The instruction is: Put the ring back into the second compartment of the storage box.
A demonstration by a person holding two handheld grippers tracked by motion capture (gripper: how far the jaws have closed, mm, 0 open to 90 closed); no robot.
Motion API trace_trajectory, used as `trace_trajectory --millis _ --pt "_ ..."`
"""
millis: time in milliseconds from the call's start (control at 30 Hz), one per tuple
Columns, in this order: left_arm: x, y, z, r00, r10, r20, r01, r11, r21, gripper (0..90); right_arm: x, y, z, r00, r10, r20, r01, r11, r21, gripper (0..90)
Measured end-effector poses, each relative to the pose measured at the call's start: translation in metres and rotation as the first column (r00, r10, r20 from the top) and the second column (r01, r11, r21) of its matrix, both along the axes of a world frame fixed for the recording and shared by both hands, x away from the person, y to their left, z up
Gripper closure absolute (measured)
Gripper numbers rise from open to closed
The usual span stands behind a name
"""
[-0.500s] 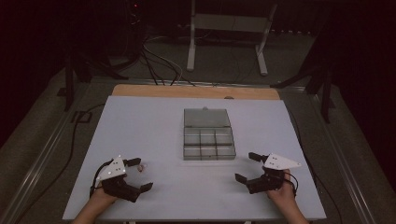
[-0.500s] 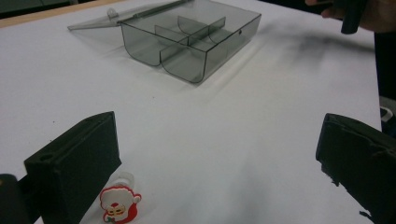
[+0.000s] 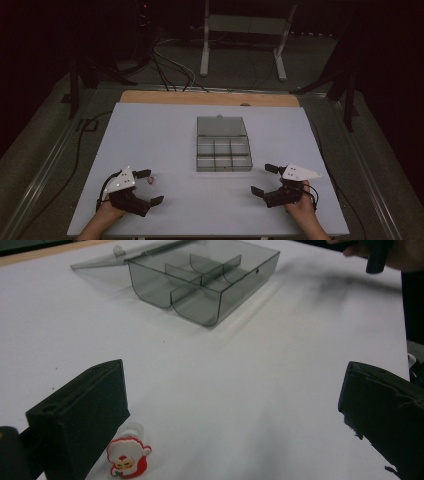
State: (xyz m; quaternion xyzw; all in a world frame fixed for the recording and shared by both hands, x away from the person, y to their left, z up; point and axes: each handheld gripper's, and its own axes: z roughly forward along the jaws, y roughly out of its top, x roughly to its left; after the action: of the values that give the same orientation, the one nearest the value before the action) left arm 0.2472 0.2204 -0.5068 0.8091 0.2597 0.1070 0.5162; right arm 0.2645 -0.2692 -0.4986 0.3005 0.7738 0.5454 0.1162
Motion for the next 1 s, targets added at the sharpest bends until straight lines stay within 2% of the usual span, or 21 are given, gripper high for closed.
trace_trajectory --millis 100,167,200,367,433,600,700,1000 --pt "-0.001 0.0 0.002 0.9999 0.009 0.013 -0.009 0.9997 0.022 0.8 -0.001 0.001 0.001 1.0 0.008 0.004 -0.008 1.0 -0.003 0.0" --pt "-0.001 0.0 0.002 0.9999 0.009 0.013 -0.009 0.9997 0.022 0.8 -0.002 0.001 0.001 0.9999 0.008 0.007 -0.008 1.0 -0.003 0.0" --pt "0.0 0.001 0.002 1.0 0.009 0.004 -0.009 1.0 0.003 0.8 -0.002 0.001 0.002 0.9999 0.012 0.013 -0.012 1.0 0.006 0.0" --pt "0.0 -0.001 0.003 1.0 0.001 -0.008 -0.001 1.0 0.001 0.8 -0.003 0.001 0.003 0.9996 0.016 0.024 -0.017 1.0 0.013 0.0" --pt "-0.003 -0.005 0.007 0.999 -0.042 -0.015 0.042 0.9991 -0.001 0.8 -0.003 0.002 0.004 0.9994 0.012 0.032 -0.012 1.0 0.001 0.0" --pt "-0.004 -0.011 0.01 0.997 -0.07 -0.032 0.07 0.9975 0.008 0.8 -0.004 0.003 0.004 0.9996 0.018 0.022 -0.019 1.0 0.018 0.0" --pt "-0.004 -0.012 0.01 0.9971 -0.069 -0.033 0.069 0.9975 0.016 0.8 -0.004 0.003 0.004 0.9996 0.021 0.018 -0.022 1.0 0.019 0.0" --pt "0.0 -0.011 0.018 0.9986 -0.049 -0.02 0.049 0.9988 -0.002 0.8 -0.003 0.004 0.003 0.9997 0.023 0.009 -0.023 0.999 0.021 0.0"
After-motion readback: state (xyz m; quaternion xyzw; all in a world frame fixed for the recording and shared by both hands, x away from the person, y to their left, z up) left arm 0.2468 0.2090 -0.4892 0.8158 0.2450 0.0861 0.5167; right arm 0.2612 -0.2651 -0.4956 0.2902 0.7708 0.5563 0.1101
